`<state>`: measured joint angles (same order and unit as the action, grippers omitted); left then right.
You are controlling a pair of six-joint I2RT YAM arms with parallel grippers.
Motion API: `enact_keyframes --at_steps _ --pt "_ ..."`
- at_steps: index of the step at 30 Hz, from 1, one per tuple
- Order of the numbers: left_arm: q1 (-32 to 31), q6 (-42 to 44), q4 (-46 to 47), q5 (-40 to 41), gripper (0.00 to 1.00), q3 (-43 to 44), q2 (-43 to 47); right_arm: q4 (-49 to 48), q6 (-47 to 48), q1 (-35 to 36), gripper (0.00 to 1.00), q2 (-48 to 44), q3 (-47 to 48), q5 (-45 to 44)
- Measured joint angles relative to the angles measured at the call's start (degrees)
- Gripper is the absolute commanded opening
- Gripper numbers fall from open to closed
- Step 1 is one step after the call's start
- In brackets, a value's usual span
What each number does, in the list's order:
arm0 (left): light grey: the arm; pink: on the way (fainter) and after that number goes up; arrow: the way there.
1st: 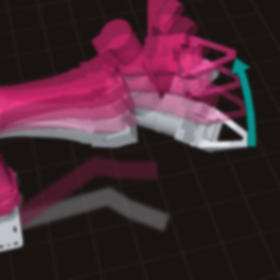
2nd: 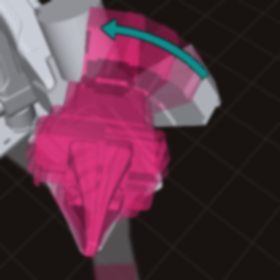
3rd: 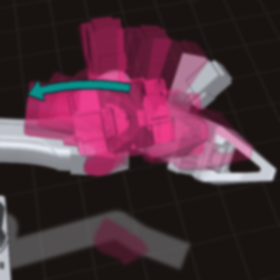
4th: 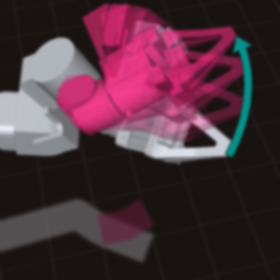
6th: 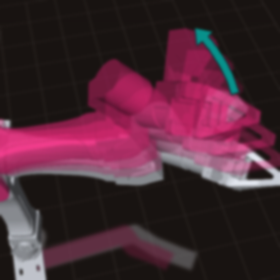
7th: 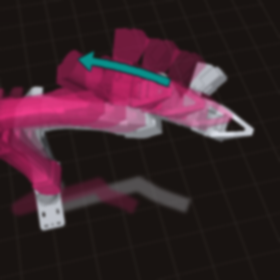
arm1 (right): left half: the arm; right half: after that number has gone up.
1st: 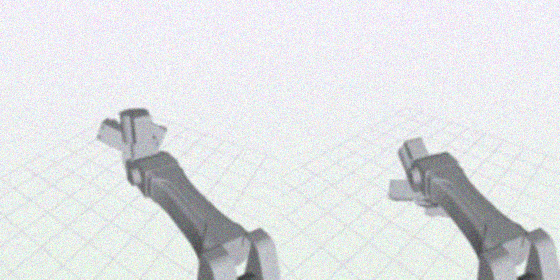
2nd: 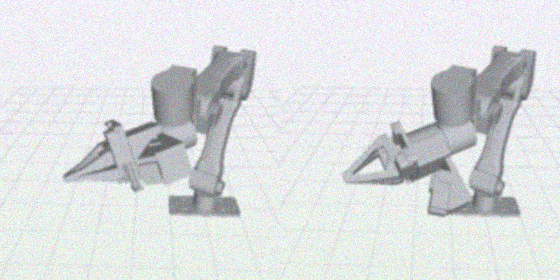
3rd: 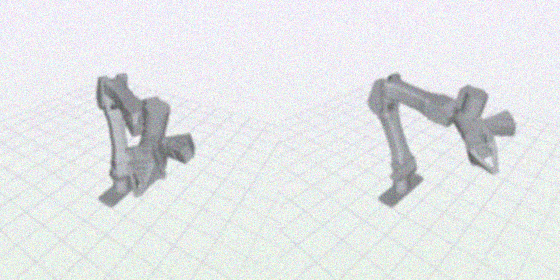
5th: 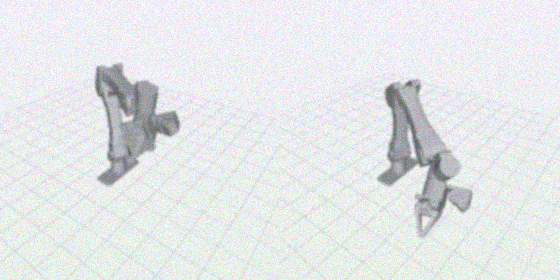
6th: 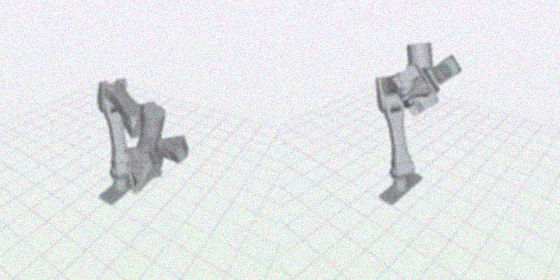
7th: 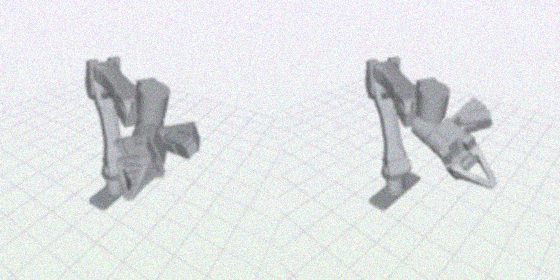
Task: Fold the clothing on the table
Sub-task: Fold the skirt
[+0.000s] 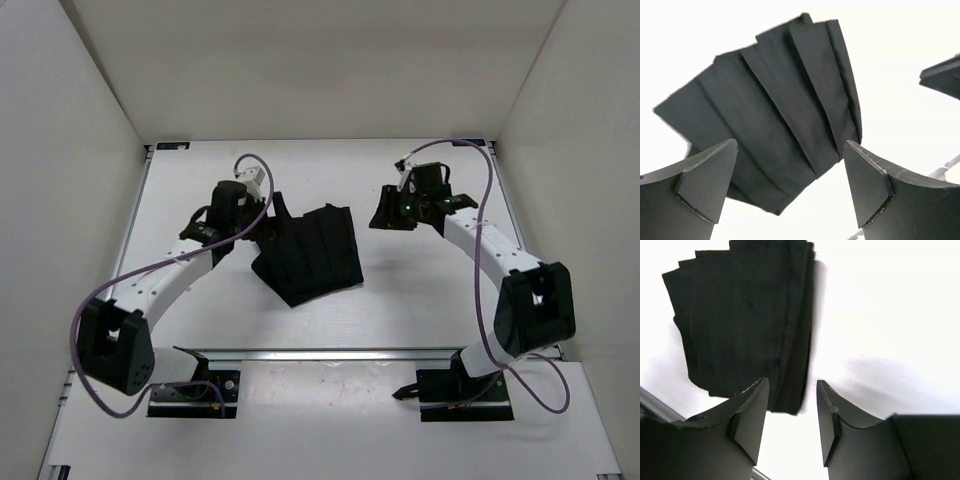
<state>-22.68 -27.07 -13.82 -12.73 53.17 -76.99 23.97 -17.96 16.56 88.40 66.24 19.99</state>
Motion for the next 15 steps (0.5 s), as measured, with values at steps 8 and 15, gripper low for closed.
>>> enact_keyframes --at_steps 8,15 --pt "3.98 7.02 -10.21 8.28 0.98 -2.78 10.78 1.09 2.8 -7.06 0.45 -13.0 -11.19 -3.78" --pt "7.56 7.67 -19.82 8.66 0.98 -4.04 4.04 2.97 4.48 -13.49 0.45 -18.51 -19.89 -4.74"
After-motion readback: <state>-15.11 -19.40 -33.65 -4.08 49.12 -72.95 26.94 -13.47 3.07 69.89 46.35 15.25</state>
